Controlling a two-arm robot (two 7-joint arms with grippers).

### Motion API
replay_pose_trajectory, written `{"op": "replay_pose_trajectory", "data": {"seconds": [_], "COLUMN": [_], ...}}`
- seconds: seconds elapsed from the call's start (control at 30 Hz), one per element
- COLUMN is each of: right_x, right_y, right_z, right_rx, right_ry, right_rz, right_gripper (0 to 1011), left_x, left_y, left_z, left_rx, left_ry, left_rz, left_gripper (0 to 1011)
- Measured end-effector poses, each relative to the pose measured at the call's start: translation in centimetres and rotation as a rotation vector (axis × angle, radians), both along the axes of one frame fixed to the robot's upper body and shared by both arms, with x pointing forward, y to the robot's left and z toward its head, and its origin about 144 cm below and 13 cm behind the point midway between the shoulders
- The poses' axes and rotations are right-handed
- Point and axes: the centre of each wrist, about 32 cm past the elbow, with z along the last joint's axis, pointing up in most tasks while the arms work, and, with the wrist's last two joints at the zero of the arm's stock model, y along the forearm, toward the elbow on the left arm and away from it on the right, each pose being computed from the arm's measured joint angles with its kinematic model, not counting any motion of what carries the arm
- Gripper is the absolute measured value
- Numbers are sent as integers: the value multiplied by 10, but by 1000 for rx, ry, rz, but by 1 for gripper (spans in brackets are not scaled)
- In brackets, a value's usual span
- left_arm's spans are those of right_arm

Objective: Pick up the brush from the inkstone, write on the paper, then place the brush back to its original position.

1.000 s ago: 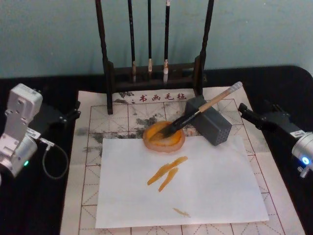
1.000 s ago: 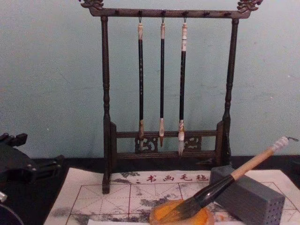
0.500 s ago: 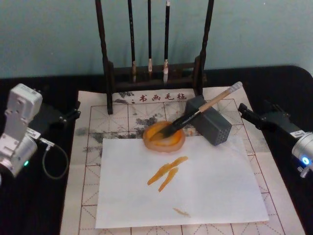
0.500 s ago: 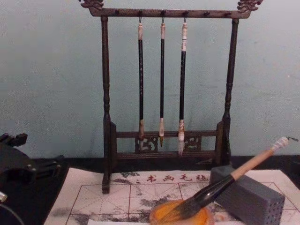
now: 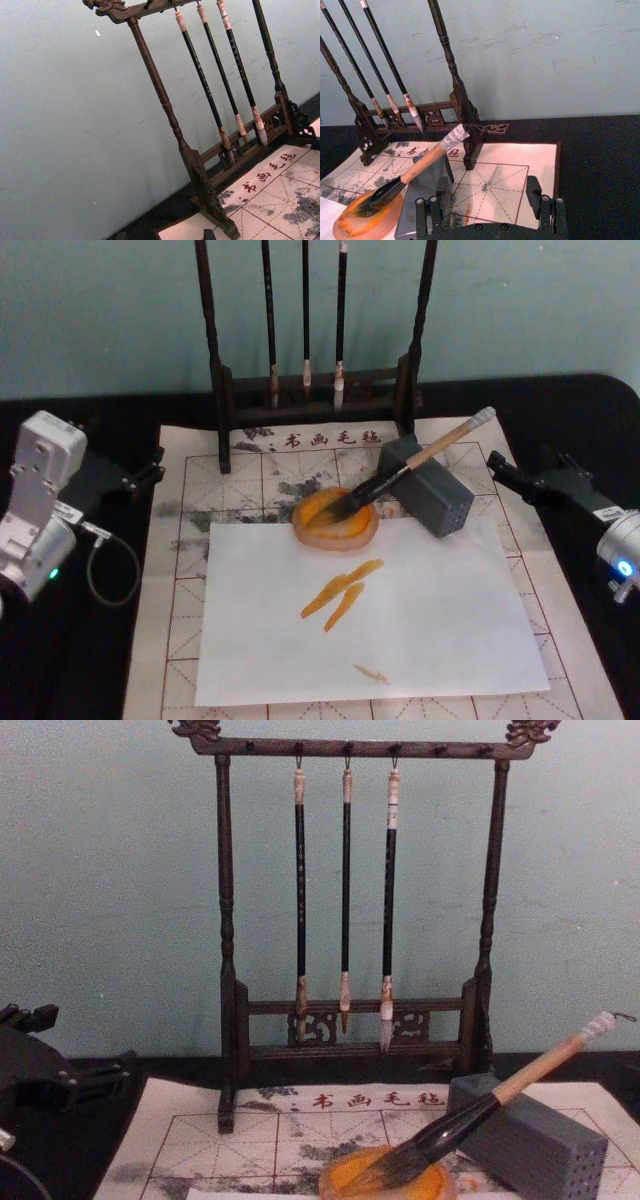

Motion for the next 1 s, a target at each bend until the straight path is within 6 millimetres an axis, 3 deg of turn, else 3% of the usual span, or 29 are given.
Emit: {"op": "replay_pose_trajectory", "data": {"seconds": [1.0], "right_x": [0], "right_y": [0], "right_z": [0], "right_rx": [0], "right_ry": [0], "right_rz": [0], "right_gripper": [1000], "left_x": [0], "left_y": [0], "left_z": [0], "left_rx": [0], "left_ry": [0], "left_rz": [0], "left_gripper": [1001]}}
